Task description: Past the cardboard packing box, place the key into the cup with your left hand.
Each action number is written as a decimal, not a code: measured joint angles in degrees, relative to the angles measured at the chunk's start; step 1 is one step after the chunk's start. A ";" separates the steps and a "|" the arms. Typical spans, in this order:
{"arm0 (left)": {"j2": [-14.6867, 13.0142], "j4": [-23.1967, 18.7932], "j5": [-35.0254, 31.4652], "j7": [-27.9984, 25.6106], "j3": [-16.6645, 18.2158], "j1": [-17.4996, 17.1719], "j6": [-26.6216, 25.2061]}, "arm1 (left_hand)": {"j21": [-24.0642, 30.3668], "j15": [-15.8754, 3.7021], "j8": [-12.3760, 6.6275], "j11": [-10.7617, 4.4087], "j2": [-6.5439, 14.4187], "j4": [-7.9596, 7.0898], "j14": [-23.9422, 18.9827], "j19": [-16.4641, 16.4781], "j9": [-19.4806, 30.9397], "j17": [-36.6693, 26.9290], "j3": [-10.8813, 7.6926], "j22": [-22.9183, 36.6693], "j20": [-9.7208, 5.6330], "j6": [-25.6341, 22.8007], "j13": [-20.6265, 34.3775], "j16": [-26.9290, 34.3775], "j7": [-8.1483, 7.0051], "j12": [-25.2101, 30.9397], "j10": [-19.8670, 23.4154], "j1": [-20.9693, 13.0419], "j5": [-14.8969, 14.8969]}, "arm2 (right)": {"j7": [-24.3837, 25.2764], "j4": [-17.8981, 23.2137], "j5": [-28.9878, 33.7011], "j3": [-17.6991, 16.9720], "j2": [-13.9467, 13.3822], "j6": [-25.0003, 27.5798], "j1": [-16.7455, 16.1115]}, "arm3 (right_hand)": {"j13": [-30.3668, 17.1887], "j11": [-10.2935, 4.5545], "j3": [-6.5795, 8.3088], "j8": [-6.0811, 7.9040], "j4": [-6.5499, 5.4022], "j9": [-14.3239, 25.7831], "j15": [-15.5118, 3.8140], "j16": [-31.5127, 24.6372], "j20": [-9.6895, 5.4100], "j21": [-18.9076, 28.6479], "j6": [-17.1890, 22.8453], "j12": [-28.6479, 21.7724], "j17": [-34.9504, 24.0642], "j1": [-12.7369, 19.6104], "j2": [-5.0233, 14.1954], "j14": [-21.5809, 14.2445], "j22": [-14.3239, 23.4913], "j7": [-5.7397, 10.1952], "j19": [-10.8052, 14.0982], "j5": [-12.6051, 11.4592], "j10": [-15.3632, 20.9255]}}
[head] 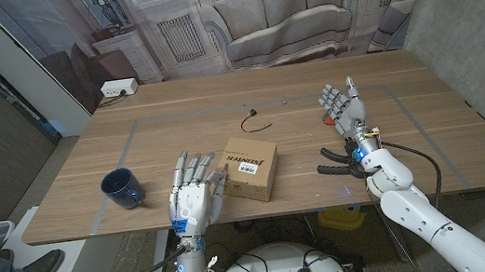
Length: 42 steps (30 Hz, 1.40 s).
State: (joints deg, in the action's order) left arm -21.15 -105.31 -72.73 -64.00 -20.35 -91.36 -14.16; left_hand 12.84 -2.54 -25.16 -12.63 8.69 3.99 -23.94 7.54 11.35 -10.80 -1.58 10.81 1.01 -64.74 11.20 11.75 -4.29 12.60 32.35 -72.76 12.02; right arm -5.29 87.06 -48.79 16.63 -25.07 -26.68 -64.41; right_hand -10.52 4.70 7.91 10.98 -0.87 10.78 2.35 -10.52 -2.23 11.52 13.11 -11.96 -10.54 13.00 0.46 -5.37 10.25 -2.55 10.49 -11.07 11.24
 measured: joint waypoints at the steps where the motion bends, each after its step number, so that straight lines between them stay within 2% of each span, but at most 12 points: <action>1: -0.18 -0.17 0.13 0.00 -0.08 0.02 -0.18 | 0.00 0.00 -0.03 0.16 0.01 -0.02 0.00 0.00 0.06 0.00 -0.02 0.00 0.00 0.00 0.00 0.00 0.00 0.00 0.15 0.01 0.00 | 0.02 0.04 0.00 0.00 0.00 -0.03 -0.02 | 0.00 0.00 0.00 0.00 0.00 0.00 0.00 0.00 0.00 0.00 0.00 0.00 0.00 0.00 0.00 0.00 0.00 0.00 0.00 0.00 0.00; 13: -6.11 -3.51 3.56 0.00 -3.22 1.10 -5.91 | 0.00 0.00 -1.09 0.06 0.36 -0.32 0.00 0.00 1.06 0.00 -0.33 0.00 0.00 0.44 0.01 0.00 0.42 0.00 0.88 0.37 0.00 | 0.54 0.32 0.24 0.07 0.19 -0.19 -0.23 | 0.00 0.00 -0.24 0.00 -0.24 0.00 0.00 0.00 0.00 0.00 0.00 0.00 0.00 0.00 0.00 0.00 0.00 0.00 0.00 0.00 0.00; 27: -11.66 -7.12 6.86 0.19 -5.46 1.38 -11.85 | 0.00 0.17 -1.67 0.15 0.18 -0.40 -0.17 0.00 1.83 0.00 -0.41 -0.01 0.00 0.55 0.01 0.00 0.52 -0.32 1.58 0.56 -0.07 | 1.12 0.52 0.66 0.46 0.39 -0.22 -0.37 | 0.00 0.00 -0.24 0.00 -0.24 0.00 0.00 0.00 0.00 0.00 0.00 0.00 0.01 0.00 0.00 0.00 0.00 0.00 0.00 0.00 0.00; 35: -14.70 -10.22 9.07 0.93 -5.92 -0.02 -16.27 | 0.00 0.17 -1.67 0.16 0.12 -0.64 -0.17 0.00 2.15 0.01 -0.65 -0.01 0.00 0.56 0.01 0.00 0.52 -0.69 1.58 0.62 -0.09 | 1.39 0.62 0.88 0.79 0.45 0.08 -0.13 | 0.00 0.00 -0.24 0.00 -0.24 0.00 0.00 0.00 0.00 0.00 0.00 0.00 0.01 0.00 0.01 0.00 0.00 0.00 0.00 0.00 0.00; 42: -16.78 -13.06 12.00 1.33 -4.91 -1.79 -19.42 | 0.00 0.17 -1.67 0.15 0.12 -0.63 -0.17 0.00 2.17 0.01 -0.65 -0.01 0.00 0.56 0.01 0.00 0.52 -0.86 1.58 0.62 -0.09 | 1.39 0.24 0.96 1.17 0.70 0.40 0.64 | 0.00 0.00 -0.24 0.00 -0.24 0.00 0.00 0.00 0.00 0.00 0.00 0.00 0.01 -0.01 0.02 0.00 0.00 0.00 0.00 -0.44 0.00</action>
State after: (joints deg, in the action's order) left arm -37.93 -118.37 -60.73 -62.67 -25.26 -93.15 -33.58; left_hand 12.84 -2.37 -26.83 -12.48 8.80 3.36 -24.11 7.54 13.52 -10.79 -2.23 10.79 1.02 -64.18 11.21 11.75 -3.77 11.74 33.93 -72.14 11.93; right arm -3.90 87.30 -47.83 17.80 -24.37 -26.28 -63.78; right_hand -10.52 4.70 7.67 10.98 -1.10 10.78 2.35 -10.51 -2.23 11.52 13.11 -11.96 -10.53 12.99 0.48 -5.37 10.25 -2.55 10.48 -11.51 11.24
